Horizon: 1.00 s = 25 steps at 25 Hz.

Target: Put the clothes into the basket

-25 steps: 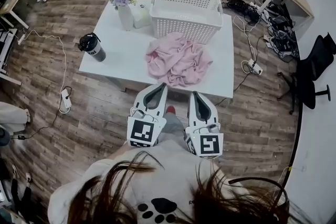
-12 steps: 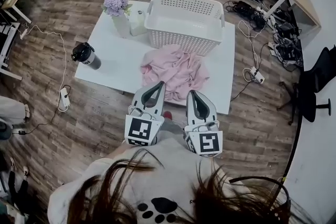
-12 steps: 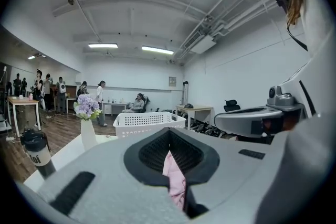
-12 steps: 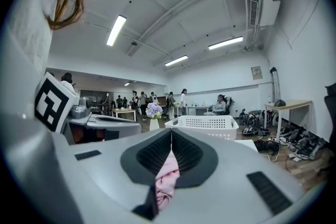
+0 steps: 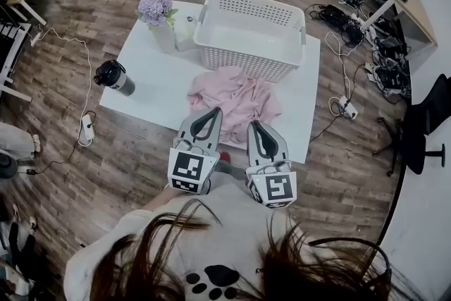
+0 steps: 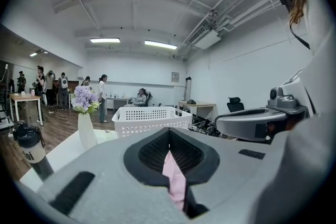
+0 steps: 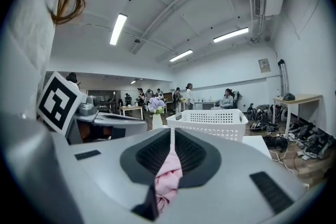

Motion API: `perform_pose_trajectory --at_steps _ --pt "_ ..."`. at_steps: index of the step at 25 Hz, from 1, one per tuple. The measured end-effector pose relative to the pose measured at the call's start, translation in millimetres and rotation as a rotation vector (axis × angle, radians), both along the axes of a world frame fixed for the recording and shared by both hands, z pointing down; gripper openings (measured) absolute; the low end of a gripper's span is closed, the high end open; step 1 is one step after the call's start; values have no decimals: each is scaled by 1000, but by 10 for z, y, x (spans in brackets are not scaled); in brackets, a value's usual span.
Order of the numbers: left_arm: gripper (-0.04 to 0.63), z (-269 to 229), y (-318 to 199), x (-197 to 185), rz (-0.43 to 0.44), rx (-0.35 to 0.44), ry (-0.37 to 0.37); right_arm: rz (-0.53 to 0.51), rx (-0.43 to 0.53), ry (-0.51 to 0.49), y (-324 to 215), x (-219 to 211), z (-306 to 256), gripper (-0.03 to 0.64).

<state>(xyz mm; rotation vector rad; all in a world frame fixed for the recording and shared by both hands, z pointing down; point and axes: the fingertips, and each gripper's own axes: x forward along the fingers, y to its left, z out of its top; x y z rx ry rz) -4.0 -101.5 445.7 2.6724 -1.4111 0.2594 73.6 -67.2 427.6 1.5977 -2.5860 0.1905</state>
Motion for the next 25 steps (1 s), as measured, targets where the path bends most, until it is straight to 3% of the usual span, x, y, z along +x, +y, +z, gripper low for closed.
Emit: perform_pose_trajectory --at_steps 3,5,8,15,20,25 --pt "11 101 -98 6 27 -26 -17 -1 -41 -11 -64 9 114 17" --pt "20 201 -163 3 55 -51 -25 -2 -72 -23 -107 39 239 67" --pt "136 386 -274 -11 89 -99 -43 7 -124 -28 -165 87 443 143" --pt "298 887 -476 -79 147 -241 -98 44 -248 -7 -304 247 923 271" --pt "336 1132 -623 -137 165 -294 -157 79 -348 3 -344 360 1289 327" --pt "379 1348 -742 -180 170 -383 -154 92 -429 8 -408 485 1581 379"
